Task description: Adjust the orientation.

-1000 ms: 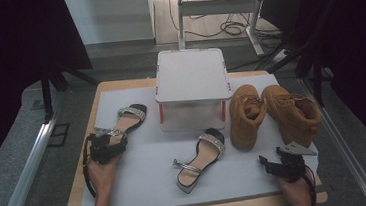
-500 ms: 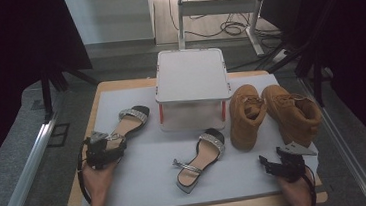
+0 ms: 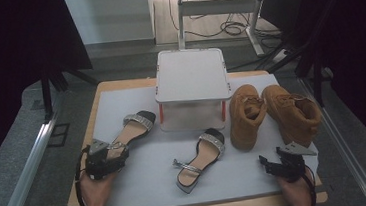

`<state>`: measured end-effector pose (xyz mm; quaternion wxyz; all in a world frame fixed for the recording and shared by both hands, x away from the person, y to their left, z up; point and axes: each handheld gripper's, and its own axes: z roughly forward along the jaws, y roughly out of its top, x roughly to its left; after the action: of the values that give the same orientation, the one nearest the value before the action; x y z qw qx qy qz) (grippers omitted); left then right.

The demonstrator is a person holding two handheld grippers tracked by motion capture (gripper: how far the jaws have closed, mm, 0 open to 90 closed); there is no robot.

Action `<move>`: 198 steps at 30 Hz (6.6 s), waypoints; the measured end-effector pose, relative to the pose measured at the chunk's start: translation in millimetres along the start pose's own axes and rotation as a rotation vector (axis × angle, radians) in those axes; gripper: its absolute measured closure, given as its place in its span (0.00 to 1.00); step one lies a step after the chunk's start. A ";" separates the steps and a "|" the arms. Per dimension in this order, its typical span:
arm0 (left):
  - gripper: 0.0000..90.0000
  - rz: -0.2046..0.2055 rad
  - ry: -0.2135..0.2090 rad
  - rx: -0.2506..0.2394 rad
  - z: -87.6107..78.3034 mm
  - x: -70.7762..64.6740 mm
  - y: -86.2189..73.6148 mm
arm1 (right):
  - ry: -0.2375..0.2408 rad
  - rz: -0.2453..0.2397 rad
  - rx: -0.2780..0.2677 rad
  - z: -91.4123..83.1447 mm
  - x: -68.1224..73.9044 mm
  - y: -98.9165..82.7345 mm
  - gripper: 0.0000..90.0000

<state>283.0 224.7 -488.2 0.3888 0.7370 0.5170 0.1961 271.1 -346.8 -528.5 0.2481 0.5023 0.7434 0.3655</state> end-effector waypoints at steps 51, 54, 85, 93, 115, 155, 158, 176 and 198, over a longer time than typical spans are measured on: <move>0.43 0.072 -0.106 0.008 35.5 -58.4 23.8 | 0.000 0.000 0.000 0.0 -0.1 0.0 0.25; 0.43 0.065 -0.105 0.009 40.8 -59.6 26.3 | 0.000 0.000 0.000 0.0 -0.1 0.0 0.25; 0.43 0.014 -0.048 -0.025 96.3 -92.8 60.5 | 0.001 0.000 0.000 0.0 -0.1 0.0 0.25; 0.43 -0.003 -0.014 -0.034 112.4 -101.0 68.0 | 0.001 0.000 -0.001 0.0 -0.2 0.0 0.25; 0.43 -0.074 0.089 -0.038 148.4 -110.8 84.2 | 0.002 0.000 -0.001 0.0 -0.2 0.0 0.25; 0.30 -0.045 -0.008 0.024 133.5 -97.6 73.3 | 0.001 0.000 -0.001 0.0 -0.1 -0.1 0.25; 0.32 -0.038 -0.018 0.020 125.8 -96.1 69.9 | 0.001 0.000 -0.001 0.0 -0.1 -0.1 0.25; 0.59 0.016 -0.085 -0.025 83.3 -84.7 44.4 | 0.001 0.000 0.000 -0.1 0.0 -0.1 0.25; 1.00 0.096 -0.084 0.014 104.5 -100.6 52.7 | 0.001 0.000 -0.001 -0.1 0.0 -0.2 0.25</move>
<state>348.2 85.4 -500.8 0.3953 0.7712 0.4655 0.1799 270.9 -346.9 -528.6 0.2482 0.5020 0.7432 0.3661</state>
